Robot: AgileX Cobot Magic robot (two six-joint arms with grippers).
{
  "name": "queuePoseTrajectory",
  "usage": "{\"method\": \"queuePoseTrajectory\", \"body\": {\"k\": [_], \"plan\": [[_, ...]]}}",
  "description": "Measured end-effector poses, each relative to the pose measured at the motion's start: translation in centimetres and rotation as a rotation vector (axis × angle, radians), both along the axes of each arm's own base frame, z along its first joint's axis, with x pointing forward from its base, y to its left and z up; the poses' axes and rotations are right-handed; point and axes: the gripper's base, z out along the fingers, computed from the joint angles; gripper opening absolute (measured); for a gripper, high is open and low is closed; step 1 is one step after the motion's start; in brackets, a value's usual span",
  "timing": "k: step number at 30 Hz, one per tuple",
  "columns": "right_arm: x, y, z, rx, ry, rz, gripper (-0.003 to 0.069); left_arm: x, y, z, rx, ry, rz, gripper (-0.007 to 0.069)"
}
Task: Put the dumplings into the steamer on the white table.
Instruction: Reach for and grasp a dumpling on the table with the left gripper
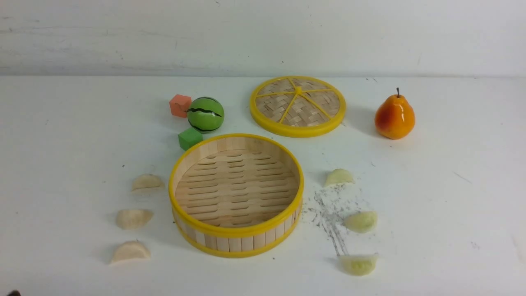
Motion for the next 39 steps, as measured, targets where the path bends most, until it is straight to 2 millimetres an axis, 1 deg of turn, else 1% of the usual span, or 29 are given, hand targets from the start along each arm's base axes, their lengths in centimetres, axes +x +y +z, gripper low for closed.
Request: {"method": "queuePoseTrajectory", "body": {"k": [2, 5, 9, 10, 12, 14, 17, 18, 19, 20, 21, 22, 23, 24, 25, 26, 27, 28, 29, 30, 32, 33, 34, 35, 36, 37, 39], "plan": [[0.1, 0.0, 0.2, 0.002, -0.038, -0.005, 0.024, 0.0, 0.0, 1.0, -0.008, -0.107, 0.001, 0.0238], [0.4, -0.2, 1.5, 0.009, -0.196, -0.022, 0.024, -0.1, 0.0, 2.7, -0.022, -0.295, 0.004, 0.0238], [0.2, -0.5, 4.4, 0.035, -0.514, -0.056, 0.024, -0.8, 0.1, 4.8, -0.043, -0.543, 0.007, 0.0238], [0.1, -0.5, 4.9, 0.049, -0.569, -0.061, 0.024, -1.0, 0.1, 5.1, -0.053, -0.574, 0.006, 0.0238], [-0.4, -0.7, 6.2, 0.125, -0.713, -0.07, 0.024, -1.4, 0.2, 5.9, -0.126, -0.669, -0.009, 0.0238], [-0.9, -0.8, 7.1, 0.203, -0.821, -0.07, 0.024, -1.7, 0.3, 6.2, -0.292, -0.7, -0.046, 0.0238], [-1.4, -1.0, 7.8, 0.321, -0.912, -0.058, 0.024, -1.7, 0.3, 6.4, -0.581, -0.667, -0.122, 0.0234], [-1.4, -1.0, 7.9, 0.334, -0.917, -0.056, 0.0239, -1.7, 0.3, 6.4, -0.592, -0.661, -0.126, 0.0234], [-1.5, -1.0, 8.1, 0.371, -0.921, -0.047, 0.0228, -1.7, 0.2, 7.0, -0.649, -0.619, -0.142, 0.0215], [-1.5, -1.0, 8.6, 0.386, -0.917, -0.042, 0.0212, -1.9, 0.1, 8.2, -0.648, -0.601, -0.152, 0.019], [-1.6, -0.9, 9.2, 0.389, -0.909, -0.034, 0.0188, -2.1, 0.0, 9.5, -0.626, -0.56, -0.146, 0.0139], [-1.8, -0.9, 10.3, 0.382, -0.92, -0.025, 0.0169, -2.2, 0.0, 10.1, -0.615, -0.55, -0.143, 0.0122], [-1.8, -0.8, 11.3, 0.368, -0.9, -0.018, 0.0124, -2.5, 0.0, 11.8, -0.577, -0.517, -0.125, 0.0067], [-1.8, -0.7, 11.7, 0.353, -0.891, -0.014, 0.0107, -2.5, 0.0, 12.8, -0.556, -0.497, -0.111, 0.0037], [-1.8, -0.5, 13.3, 0.313, -0.862, -0.006, 0.0044, -2.4, 0.1, 14.5, -0.516, -0.446, -0.078, -0.0007], [-1.8, -0.4, 14.4, 0.279, -0.832, -0.003, 0.0008, -2.0, 0.2, 15.9, -0.48, -0.401, -0.047, -0.0014], [-1.6, -0.3, 15.8, 0.235, -0.783, -0.006, -0.0013, -0.9, 0.3, 17.2, -0.435, -0.333, -0.007, -0.0014], [-1.5, -0.3, 16.1, 0.22, -0.763, -0.008, -0.0015, -0.4, 0.4, 17.8, -0.407, -0.306, 0.013, -0.0014], [-0.9, -0.3, 16.9, 0.169, -0.679, -0.021, -0.0015, 0.7, 0.5, 18.9, -0.368, -0.251, 0.047, -0.0014], [-0.4, -0.3, 17.2, 0.143, -0.614, -0.033, -0.0013, 1.7, 0.6, 19.2, -0.349, -0.207, 0.068, -0.0014], [0.9, -0.5, 17.1, 0.092, -0.437, -0.067, -0.0009, 4.2, 0.6, 19.3, -0.33, -0.069, 0.116, -0.0014], [1.4, -0.6, 16.8, 0.082, -0.377, -0.077, -0.0008, 4.9, 0.6, 19.2, -0.326, -0.02, 0.131, -0.0014], [2.2, -0.7, 16.1, 0.069, -0.248, -0.098, -0.0008, 6.5, 0.4, 18.6, -0.323, 0.098, 0.15, -0.0014], [2.7, -0.8, 15.3, 0.064, -0.144, -0.115, -0.0008, 7.5, 0.1, 18.0, -0.314, 0.191, 0.16, -0.0014], [3.0, -0.8, 15.0, 0.062, -0.114, -0.118, -0.0008, 7.5, 0.1, 18.1, -0.321, 0.19, 0.155, -0.0014], [3.9, -0.8, 13.3, 0.059, 0.086, -0.136, -0.0007, 9.4, -0.7, 16.4, -0.303, 0.394, 0.155, -0.0014], [4.4, -0.6, 12.1, 0.054, 0.227, -0.123, -0.0008, 10.5, -1.4, 14.9, -0.272, 0.546, 0.135, -0.0014]]}}
